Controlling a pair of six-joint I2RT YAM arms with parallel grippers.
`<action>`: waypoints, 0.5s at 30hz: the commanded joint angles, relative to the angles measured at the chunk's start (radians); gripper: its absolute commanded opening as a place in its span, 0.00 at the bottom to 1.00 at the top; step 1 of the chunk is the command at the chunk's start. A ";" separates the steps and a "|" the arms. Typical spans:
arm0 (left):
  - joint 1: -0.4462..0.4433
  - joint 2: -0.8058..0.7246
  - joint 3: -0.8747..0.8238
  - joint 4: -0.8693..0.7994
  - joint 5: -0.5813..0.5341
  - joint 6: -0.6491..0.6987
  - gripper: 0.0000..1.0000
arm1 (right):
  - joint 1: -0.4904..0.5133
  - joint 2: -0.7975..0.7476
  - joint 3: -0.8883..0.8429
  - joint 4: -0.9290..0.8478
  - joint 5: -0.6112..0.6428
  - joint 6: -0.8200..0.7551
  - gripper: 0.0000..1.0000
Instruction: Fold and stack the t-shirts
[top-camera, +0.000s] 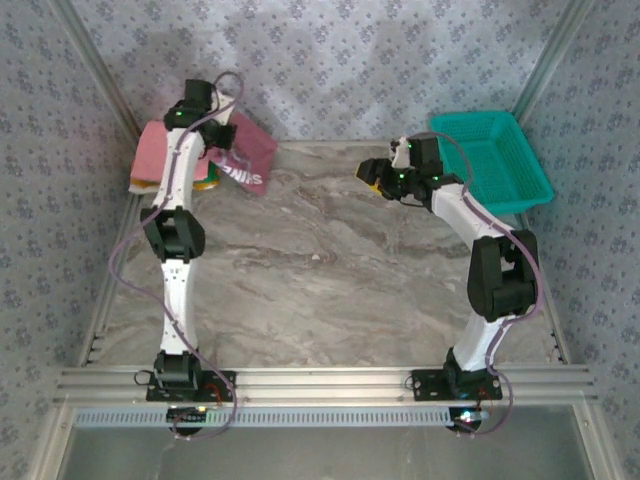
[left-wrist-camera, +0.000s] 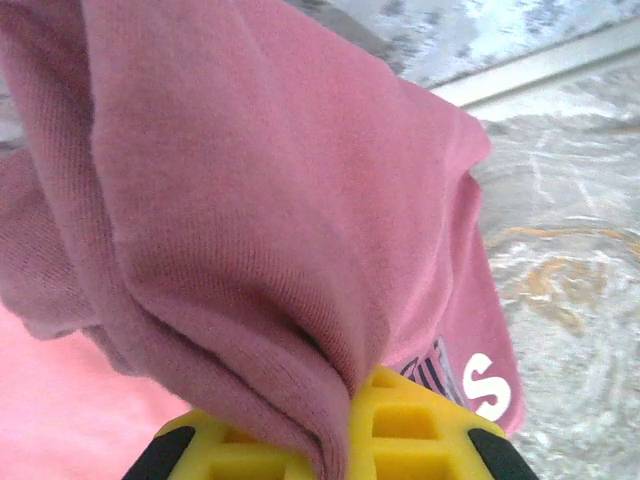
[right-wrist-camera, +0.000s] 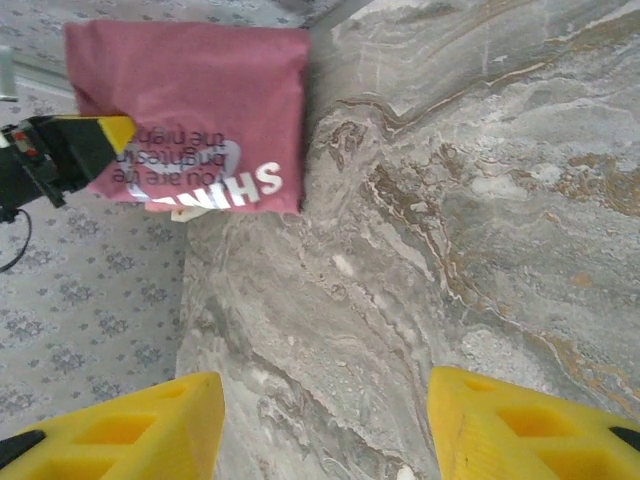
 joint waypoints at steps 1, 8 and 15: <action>0.068 -0.053 0.048 0.038 0.115 0.014 0.00 | -0.004 -0.018 -0.016 -0.044 0.015 -0.023 0.59; 0.145 -0.047 0.089 0.119 0.267 -0.006 0.00 | 0.003 -0.037 -0.083 -0.034 0.045 -0.016 0.59; 0.188 -0.039 0.125 0.178 0.364 -0.053 0.00 | 0.006 -0.078 -0.129 -0.037 0.083 -0.006 0.59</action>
